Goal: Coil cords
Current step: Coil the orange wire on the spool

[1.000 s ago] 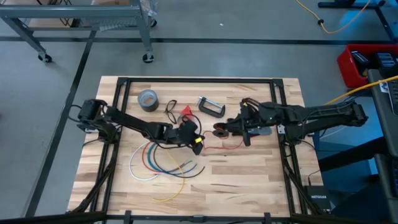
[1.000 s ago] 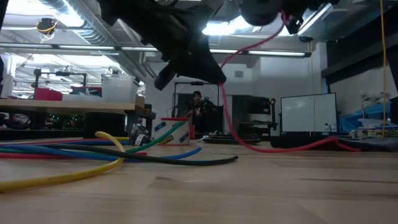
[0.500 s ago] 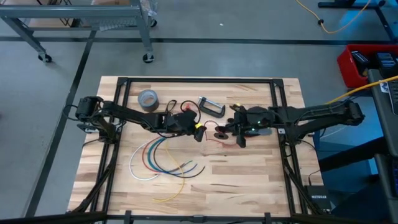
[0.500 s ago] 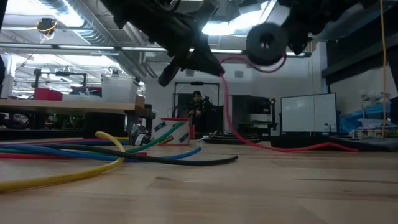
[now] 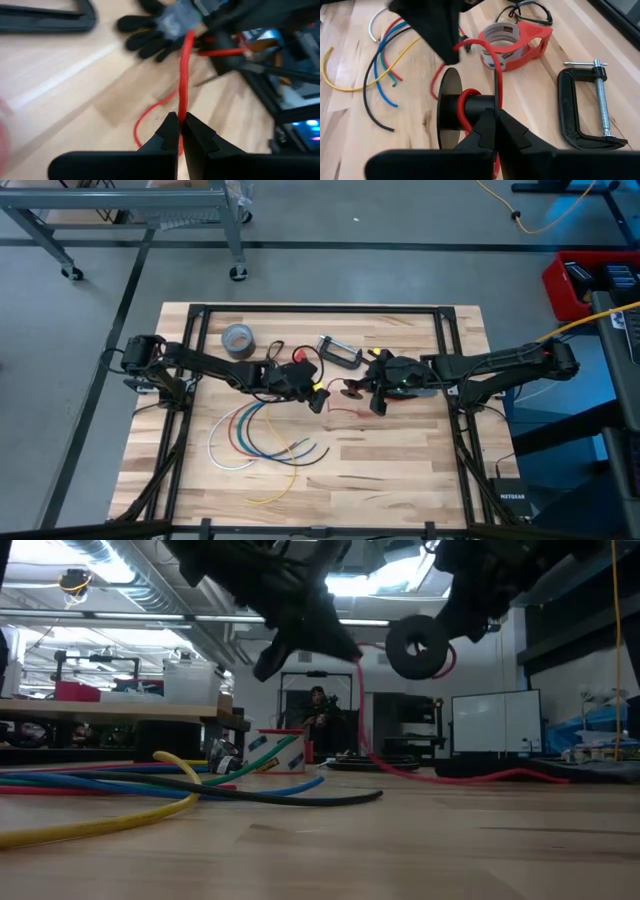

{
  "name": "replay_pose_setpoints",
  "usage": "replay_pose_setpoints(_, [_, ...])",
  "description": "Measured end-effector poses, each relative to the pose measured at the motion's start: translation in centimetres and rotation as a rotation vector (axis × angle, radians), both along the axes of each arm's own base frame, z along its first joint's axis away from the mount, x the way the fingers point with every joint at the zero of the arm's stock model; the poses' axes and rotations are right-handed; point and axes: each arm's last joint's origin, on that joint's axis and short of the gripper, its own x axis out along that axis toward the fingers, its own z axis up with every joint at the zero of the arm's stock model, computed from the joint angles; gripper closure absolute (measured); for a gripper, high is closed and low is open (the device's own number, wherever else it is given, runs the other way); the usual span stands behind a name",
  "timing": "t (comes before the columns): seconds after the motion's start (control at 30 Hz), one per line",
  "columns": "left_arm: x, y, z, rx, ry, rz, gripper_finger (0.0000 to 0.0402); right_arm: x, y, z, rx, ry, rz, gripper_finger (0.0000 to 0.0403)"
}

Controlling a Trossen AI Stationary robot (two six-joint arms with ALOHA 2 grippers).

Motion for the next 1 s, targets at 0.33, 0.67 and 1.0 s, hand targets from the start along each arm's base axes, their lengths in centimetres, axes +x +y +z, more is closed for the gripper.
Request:
replay_pose_setpoints(0.33, [-0.7,-0.7,-0.9,-0.023,0.109,0.0,0.0401,0.0,-0.1,0.1,-0.015,-0.008,-0.018,0.0398])
replay_pose_setpoints(0.67, [-1.4,-2.9,-1.6,-0.069,0.201,-0.017,0.0401,-0.1,-0.3,0.1,-0.066,-0.007,-0.071,0.0398])
replay_pose_setpoints(1.0, [-1.3,-1.3,-1.6,-0.032,0.204,0.026,0.0401,0.2,0.1,0.4,0.012,-0.051,0.025,0.0398])
